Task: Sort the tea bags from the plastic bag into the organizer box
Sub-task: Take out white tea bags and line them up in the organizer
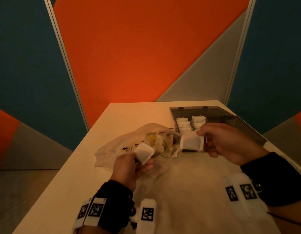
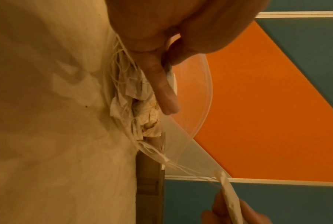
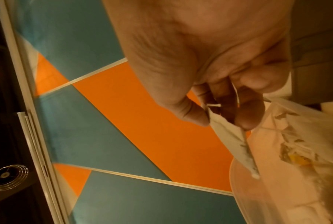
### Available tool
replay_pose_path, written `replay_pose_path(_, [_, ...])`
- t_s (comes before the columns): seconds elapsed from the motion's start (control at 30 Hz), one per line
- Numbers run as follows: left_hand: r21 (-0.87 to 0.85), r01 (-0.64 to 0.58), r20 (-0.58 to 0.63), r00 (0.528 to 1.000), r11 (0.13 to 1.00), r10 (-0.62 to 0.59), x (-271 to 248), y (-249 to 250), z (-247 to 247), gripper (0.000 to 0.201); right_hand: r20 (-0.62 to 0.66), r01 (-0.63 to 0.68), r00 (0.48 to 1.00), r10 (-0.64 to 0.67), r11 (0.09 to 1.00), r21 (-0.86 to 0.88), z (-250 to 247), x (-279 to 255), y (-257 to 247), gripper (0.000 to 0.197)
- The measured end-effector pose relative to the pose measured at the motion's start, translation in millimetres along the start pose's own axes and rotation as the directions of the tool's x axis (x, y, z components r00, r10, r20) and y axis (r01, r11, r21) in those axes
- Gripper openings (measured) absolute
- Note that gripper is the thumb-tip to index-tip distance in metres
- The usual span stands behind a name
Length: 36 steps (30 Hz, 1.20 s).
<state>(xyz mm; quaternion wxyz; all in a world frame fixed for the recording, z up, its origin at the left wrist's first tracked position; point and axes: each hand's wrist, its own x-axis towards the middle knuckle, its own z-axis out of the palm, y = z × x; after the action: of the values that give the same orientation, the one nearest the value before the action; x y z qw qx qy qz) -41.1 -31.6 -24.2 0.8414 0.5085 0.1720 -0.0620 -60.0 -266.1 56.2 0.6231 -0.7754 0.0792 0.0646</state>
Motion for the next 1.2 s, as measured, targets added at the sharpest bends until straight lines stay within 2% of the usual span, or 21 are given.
replay_pose_path(0.2, [-0.197, -0.038, -0.066, 0.997, 0.980, 0.026, -8.4, 12.7, 0.0, 0.020, -0.028, 0.140, 0.990, -0.138, 0.986, 0.093, 5.3, 4.2, -22.5, 0.012])
replay_pose_path(0.3, [-0.139, 0.025, 0.006, 1.000, 0.990, -0.025, -12.9, 14.4, 2.9, 0.002, -0.008, 0.174, 0.985, -0.174, 0.978, 0.114, 7.3, 5.0, -30.0, 0.008])
replay_pose_path(0.4, [0.072, -0.008, 0.030, 1.000, 0.997, 0.006, -17.2, 14.9, 6.5, 0.056, 0.019, 0.186, 0.981, -0.191, 0.971, 0.147, 9.4, 3.8, -36.5, 0.009])
replay_pose_path(0.47, [0.225, -0.082, 0.104, 0.993, 0.971, 0.060, -25.9, 16.1, 11.9, 0.079, 0.045, 0.196, 0.978, -0.206, 0.968, 0.159, 10.7, 0.4, -41.5, 0.010])
replay_pose_path(0.53, [0.433, -0.204, 0.133, 0.978, 0.878, 0.162, -29.3, 13.0, 15.4, 0.085, 0.076, 0.195, 0.975, -0.209, 0.968, 0.157, 12.4, -4.6, -45.9, 0.011])
replay_pose_path(0.6, [0.673, -0.374, 0.202, 0.923, 0.638, 0.328, -29.8, 10.6, 15.8, 0.085, 0.096, 0.196, 0.972, -0.212, 0.968, 0.157, 13.7, -9.2, -49.1, 0.012])
replay_pose_path(0.63, [0.716, -0.443, 0.256, 0.886, 0.540, 0.387, -29.8, 10.8, 16.1, 0.082, 0.106, 0.197, 0.971, -0.215, 0.968, 0.158, 14.0, -10.9, -50.4, 0.013])
replay_pose_path(0.67, [0.729, -0.486, 0.317, 0.864, 0.483, 0.392, -32.3, 11.5, 18.2, 0.074, 0.119, 0.199, 0.968, -0.219, 0.967, 0.161, 14.5, -12.8, -51.5, 0.014])
replay_pose_path(0.7, [0.714, -0.522, 0.383, 0.849, 0.467, 0.364, -37.8, 12.9, 21.6, 0.063, 0.134, 0.203, 0.965, -0.226, 0.965, 0.165, 14.7, -14.1, -52.2, 0.015])
replay_pose_path(0.77, [0.689, -0.556, 0.472, 0.831, 0.465, 0.294, -41.1, 10.2, 27.3, 0.044, 0.158, 0.208, 0.959, -0.234, 0.964, 0.165, 15.9, -16.5, -53.4, 0.016])
replay_pose_path(0.83, [0.645, -0.605, 0.507, 0.796, 0.466, 0.331, -40.1, 8.3, 30.5, 0.014, 0.173, 0.217, 0.955, -0.242, 0.964, 0.152, 16.7, -18.3, -54.1, 0.017])
replay_pose_path(0.87, [0.610, -0.611, 0.502, 0.791, 0.505, 0.350, -39.3, 7.0, 30.6, 0.017, 0.174, 0.224, 0.953, -0.247, 0.965, 0.140, 16.0, -18.4, -54.1, 0.017])
replay_pose_path(0.9, [0.579, -0.588, 0.482, 0.805, 0.564, 0.345, -39.9, 6.2, 29.7, 0.020, 0.169, 0.226, 0.955, -0.244, 0.967, 0.117, 14.6, -17.9, -53.5, 0.018])
replay_pose_path(1.03, [0.527, -0.417, 0.422, 0.885, 0.741, 0.198, -40.9, 4.3, 24.6, 0.020, 0.059, 0.185, 0.981, -0.187, 0.982, 0.049, -0.7, -8.1, -45.8, 0.012])
replay_pose_path(1.1, [0.506, -0.347, 0.415, 0.900, 0.790, 0.130, -43.0, 5.1, 21.7, 0.020, -0.009, 0.140, 0.990, -0.140, 0.988, 0.058, -10.2, 2.1, -39.0, 0.014])
replay_pose_path(1.2, [0.497, -0.293, 0.438, 0.897, 0.817, 0.055, -45.9, 7.8, 17.2, 0.021, -0.070, 0.050, 0.996, -0.047, 0.998, 0.042, -19.9, 20.5, -24.9, 0.019])
